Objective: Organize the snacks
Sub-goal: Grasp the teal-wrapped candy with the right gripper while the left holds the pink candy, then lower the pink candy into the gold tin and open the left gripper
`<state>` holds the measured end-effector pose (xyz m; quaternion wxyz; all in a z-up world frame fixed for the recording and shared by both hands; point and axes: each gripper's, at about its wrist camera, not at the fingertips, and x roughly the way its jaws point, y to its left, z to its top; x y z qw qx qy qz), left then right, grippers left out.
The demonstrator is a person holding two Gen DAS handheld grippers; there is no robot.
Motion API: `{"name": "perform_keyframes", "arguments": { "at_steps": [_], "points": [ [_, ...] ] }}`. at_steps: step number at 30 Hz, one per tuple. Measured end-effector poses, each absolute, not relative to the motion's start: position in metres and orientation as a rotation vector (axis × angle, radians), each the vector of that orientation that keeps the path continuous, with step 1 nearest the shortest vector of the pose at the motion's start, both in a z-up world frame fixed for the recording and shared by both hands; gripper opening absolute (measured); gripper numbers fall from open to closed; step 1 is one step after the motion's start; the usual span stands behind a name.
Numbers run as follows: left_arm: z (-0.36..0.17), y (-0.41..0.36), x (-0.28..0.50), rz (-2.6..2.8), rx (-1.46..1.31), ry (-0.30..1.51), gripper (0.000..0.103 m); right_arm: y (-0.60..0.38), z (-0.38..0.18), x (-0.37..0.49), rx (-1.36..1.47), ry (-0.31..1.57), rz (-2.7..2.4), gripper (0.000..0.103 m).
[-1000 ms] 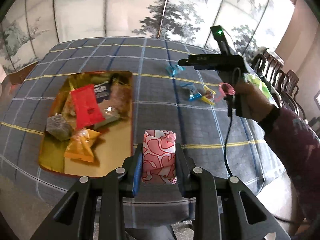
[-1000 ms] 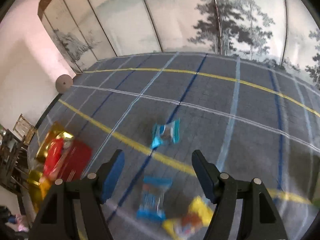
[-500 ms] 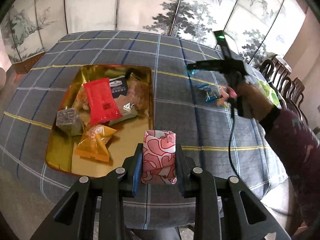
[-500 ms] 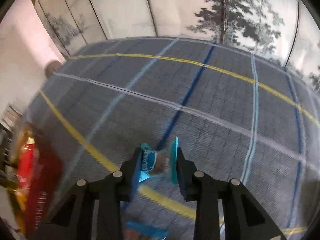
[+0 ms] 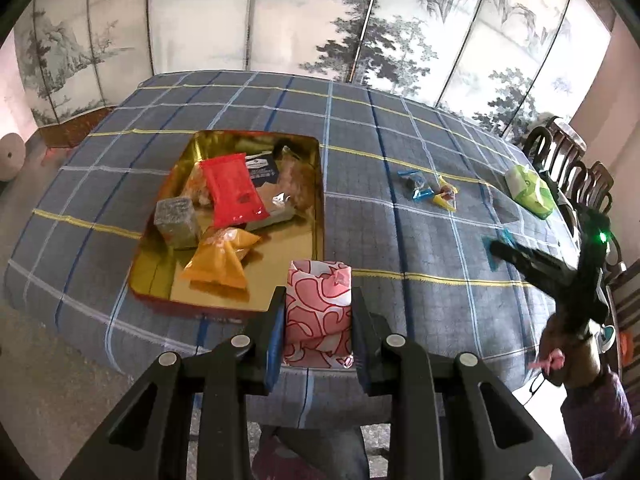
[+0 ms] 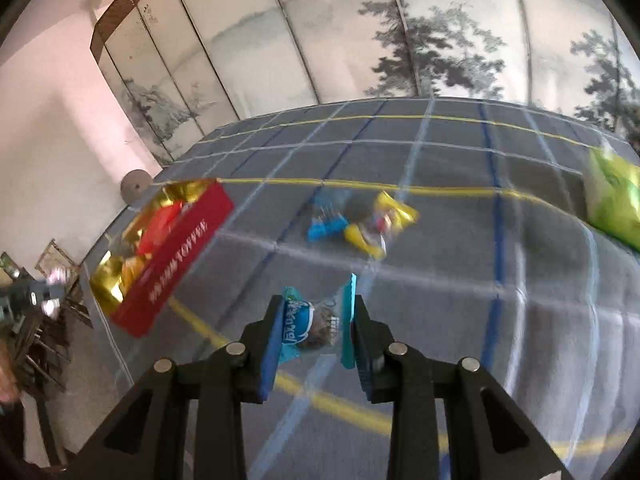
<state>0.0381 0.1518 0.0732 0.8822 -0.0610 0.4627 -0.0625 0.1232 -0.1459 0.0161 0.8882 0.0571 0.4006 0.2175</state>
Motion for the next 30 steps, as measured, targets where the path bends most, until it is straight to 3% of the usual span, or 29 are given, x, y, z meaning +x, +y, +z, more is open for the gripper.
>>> {"name": "perform_keyframes", "arguments": {
  "at_steps": [11, 30],
  "points": [
    [0.075, 0.179, 0.034, -0.079, -0.165, 0.951, 0.026, -0.142, -0.004, 0.114, 0.084, 0.839, 0.402, 0.032],
    [0.038, 0.167, 0.106, -0.106, -0.106, 0.984, 0.026, -0.135, -0.02, 0.116, 0.037, 0.842, 0.397, 0.032]
  ]
}}
